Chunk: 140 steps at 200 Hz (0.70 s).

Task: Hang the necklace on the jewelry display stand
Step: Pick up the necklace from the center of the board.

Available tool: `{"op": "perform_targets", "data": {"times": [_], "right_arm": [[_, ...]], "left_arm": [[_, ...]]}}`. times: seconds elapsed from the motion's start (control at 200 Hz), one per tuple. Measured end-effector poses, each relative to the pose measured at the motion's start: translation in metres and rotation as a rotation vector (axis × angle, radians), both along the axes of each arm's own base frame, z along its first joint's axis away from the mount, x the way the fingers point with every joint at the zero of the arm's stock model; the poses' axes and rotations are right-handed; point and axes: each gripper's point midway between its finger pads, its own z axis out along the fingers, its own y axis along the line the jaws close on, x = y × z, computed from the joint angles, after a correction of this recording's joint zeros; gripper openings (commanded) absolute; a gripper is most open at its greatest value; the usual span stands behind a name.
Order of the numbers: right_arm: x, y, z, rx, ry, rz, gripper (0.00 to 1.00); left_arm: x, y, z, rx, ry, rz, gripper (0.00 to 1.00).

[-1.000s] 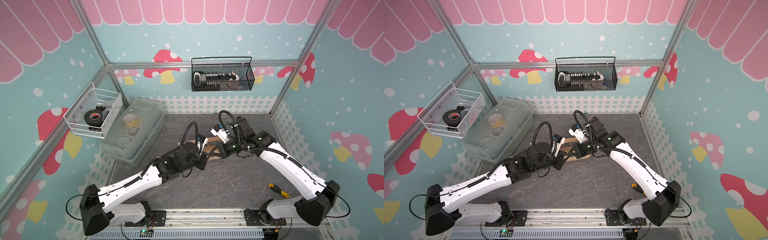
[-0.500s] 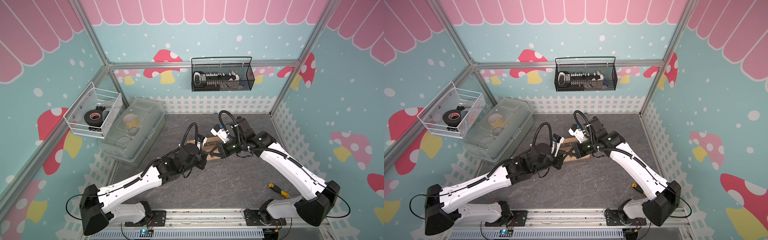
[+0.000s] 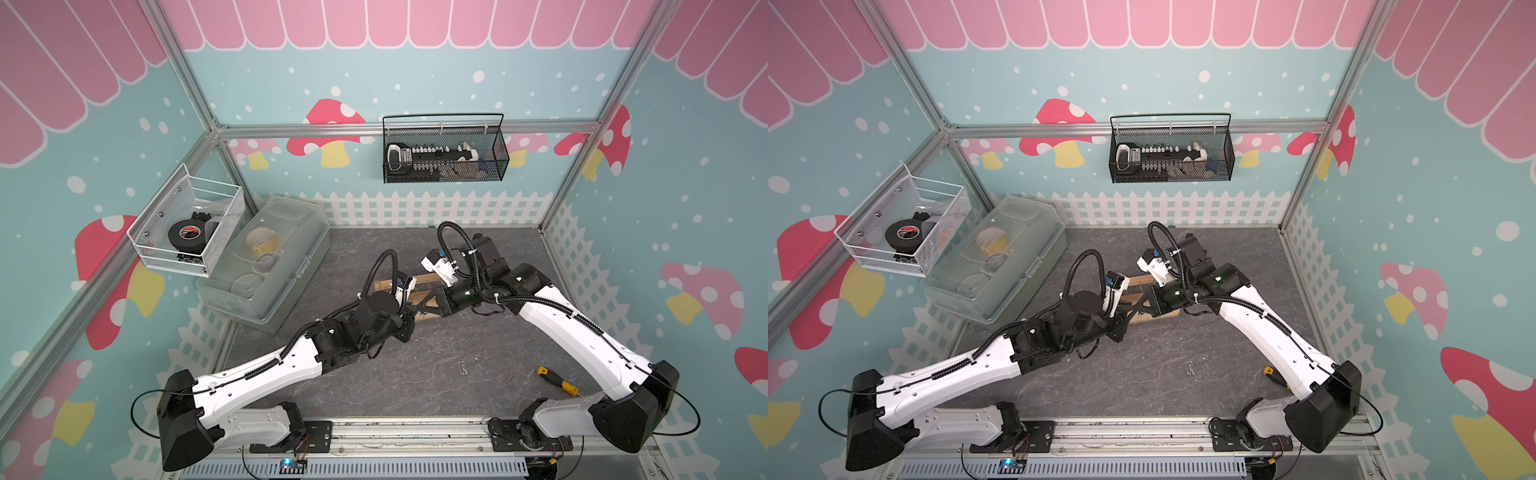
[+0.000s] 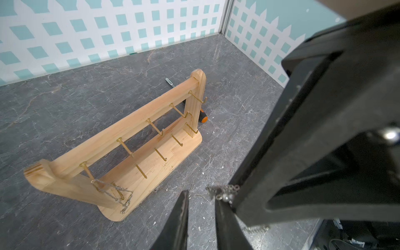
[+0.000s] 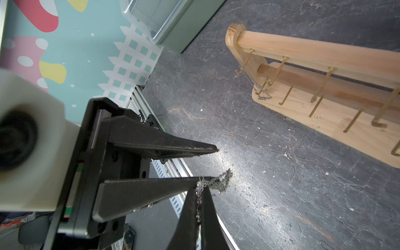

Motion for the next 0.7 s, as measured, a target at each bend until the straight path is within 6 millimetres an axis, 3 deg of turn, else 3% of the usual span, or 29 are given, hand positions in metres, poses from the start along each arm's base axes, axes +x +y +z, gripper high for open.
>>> {"op": "perform_targets", "data": {"times": [0.7], "right_arm": [[-0.0076, 0.0023, -0.0067, 0.016, 0.039, 0.029, 0.05]], "left_arm": [[0.0045, 0.0077, 0.0061, 0.006, -0.048, 0.033, 0.26]]}}
